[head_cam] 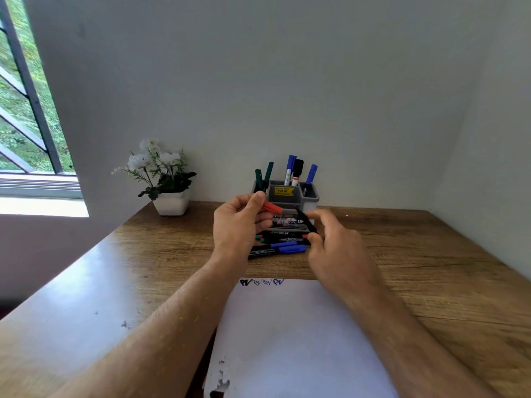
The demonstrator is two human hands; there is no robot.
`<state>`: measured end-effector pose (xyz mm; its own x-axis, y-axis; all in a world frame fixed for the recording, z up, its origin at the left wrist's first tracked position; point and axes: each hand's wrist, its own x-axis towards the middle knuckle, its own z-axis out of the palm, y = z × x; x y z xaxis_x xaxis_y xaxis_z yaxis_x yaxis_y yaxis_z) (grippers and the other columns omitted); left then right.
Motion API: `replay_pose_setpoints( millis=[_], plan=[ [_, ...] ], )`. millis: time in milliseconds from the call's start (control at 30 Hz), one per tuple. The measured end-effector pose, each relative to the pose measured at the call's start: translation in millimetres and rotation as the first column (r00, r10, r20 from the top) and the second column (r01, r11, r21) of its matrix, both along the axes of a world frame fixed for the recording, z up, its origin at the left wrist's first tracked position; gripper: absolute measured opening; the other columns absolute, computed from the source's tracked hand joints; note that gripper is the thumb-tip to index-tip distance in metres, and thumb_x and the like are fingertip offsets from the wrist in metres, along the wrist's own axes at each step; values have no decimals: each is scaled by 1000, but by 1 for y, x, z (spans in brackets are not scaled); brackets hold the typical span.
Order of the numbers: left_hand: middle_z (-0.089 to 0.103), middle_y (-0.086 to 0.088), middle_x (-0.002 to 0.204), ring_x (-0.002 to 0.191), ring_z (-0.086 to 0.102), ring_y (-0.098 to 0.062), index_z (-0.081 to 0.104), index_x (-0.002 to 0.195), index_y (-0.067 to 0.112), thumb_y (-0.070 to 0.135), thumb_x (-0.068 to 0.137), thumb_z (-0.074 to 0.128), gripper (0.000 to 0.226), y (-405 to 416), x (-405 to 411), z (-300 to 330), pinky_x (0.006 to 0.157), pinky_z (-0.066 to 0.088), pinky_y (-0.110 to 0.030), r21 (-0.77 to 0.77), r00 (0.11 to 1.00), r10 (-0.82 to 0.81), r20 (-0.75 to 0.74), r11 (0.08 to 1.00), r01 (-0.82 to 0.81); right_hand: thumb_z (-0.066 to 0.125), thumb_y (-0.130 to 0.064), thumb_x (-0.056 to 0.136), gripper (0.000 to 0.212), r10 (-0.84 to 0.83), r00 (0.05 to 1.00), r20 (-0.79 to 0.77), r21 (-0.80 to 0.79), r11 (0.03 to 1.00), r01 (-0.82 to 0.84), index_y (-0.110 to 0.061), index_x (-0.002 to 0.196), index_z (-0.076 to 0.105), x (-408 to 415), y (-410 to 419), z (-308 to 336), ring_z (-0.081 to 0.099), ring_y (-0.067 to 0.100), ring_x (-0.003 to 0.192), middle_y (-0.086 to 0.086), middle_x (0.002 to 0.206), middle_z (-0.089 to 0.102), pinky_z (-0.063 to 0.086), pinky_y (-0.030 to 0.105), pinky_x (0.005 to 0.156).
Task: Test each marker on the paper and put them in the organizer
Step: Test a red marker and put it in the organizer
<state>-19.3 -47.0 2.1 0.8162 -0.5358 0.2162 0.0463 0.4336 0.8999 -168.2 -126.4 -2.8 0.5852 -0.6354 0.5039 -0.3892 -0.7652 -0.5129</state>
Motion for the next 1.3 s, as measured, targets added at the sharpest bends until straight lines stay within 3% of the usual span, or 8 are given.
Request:
replay_pose_setpoints(
  millis=[133,300,400,500,633,833,1000,1300],
  plan=[
    [79,-6,85,68,72,-11,69,100,11,29,96,66,19,-5,0,-8,64,59,-24,72,998,48,33,996,-51,50,-11,98,35,168,974,150,80,980,-181,-42,115,50,0,5,-3,60,9,47,-6,76,66,50,27,40],
    [79,-2,83,72,74,-13,68,101,14,30,97,64,17,-8,1,-12,68,61,-27,128,994,70,86,988,-81,46,-3,97,31,189,900,394,436,823,-364,-27,105,64,-2,12,2,66,20,49,-1,97,74,51,31,43],
    [78,0,82,75,74,-13,68,100,16,32,97,65,17,-11,1,-16,71,60,-28,169,983,91,159,979,-118,67,-17,91,3,147,917,372,419,855,-307,-19,93,65,-4,13,2,63,18,46,2,75,73,48,24,40],
    [78,4,80,73,73,-9,68,100,18,33,97,64,16,-14,1,-19,71,61,-27,190,975,106,197,971,-145,62,-38,94,34,164,923,349,462,826,-322,-13,71,68,-6,12,0,49,14,34,9,51,63,37,18,34],
    [78,0,84,77,74,-14,68,100,18,34,96,64,17,-15,4,-20,75,62,-32,198,975,129,183,966,-165,62,-18,93,16,269,924,273,585,716,-381,-14,83,74,-7,14,0,54,19,38,14,62,70,38,21,35],
    [79,2,84,79,74,-13,67,101,17,34,97,63,18,-15,3,-21,75,62,-31,205,974,102,201,968,-144,59,2,81,13,326,936,130,604,723,-336,-8,77,66,-9,15,1,56,20,45,18,67,70,41,25,38],
    [79,2,84,79,74,-12,67,101,19,35,98,62,16,-16,2,-21,75,62,-31,223,970,109,217,962,-158,63,-10,75,23,242,970,10,485,847,-217,-18,55,55,-8,16,1,49,7,43,1,53,65,37,24,45],
    [79,1,85,78,74,-14,66,100,20,35,97,62,16,-15,1,-20,73,62,-29,221,969,108,224,962,-159,65,-14,75,25,244,967,-69,433,881,-192,-17,53,54,-5,18,0,52,4,43,2,50,63,38,19,44]
  ],
)
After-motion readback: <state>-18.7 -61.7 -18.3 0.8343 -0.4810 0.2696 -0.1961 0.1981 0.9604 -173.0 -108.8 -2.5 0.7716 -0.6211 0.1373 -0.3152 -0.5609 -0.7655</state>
